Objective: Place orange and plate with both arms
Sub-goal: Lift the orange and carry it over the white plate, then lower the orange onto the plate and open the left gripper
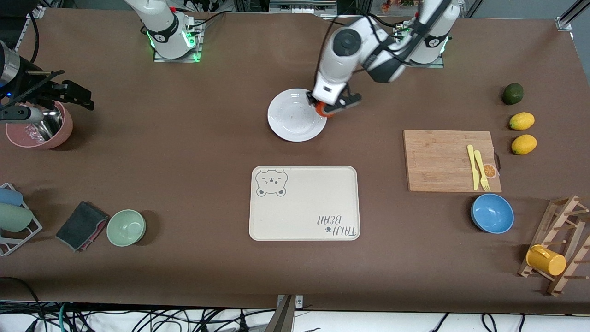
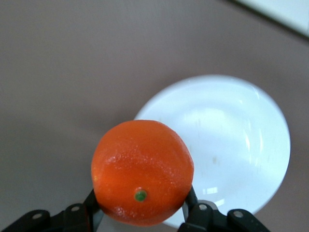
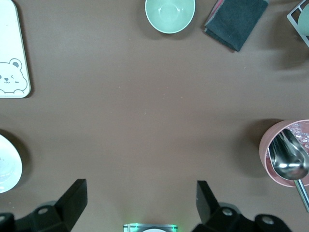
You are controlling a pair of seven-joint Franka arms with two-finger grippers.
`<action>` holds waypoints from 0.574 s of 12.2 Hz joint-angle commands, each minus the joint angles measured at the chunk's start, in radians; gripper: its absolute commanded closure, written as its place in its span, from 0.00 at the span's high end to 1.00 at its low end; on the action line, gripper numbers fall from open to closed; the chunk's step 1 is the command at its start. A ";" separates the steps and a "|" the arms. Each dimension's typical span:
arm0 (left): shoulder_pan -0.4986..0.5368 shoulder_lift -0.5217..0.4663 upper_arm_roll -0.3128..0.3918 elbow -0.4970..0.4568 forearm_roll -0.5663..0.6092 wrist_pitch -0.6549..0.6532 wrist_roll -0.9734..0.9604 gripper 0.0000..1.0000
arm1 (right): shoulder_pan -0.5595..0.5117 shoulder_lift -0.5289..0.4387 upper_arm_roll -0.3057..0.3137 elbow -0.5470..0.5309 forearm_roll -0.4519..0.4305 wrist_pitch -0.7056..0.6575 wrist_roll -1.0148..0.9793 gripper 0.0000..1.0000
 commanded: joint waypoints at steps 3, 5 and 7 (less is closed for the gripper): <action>-0.172 0.274 0.032 0.224 0.240 -0.012 -0.119 0.33 | -0.004 -0.001 0.005 0.009 -0.004 -0.015 0.004 1.00; -0.176 0.342 0.049 0.271 0.305 -0.017 -0.122 0.36 | -0.004 -0.003 0.005 0.009 -0.007 -0.015 0.002 1.00; -0.177 0.355 0.058 0.269 0.313 -0.040 -0.121 0.60 | -0.004 -0.003 0.002 0.009 -0.007 -0.016 0.002 1.00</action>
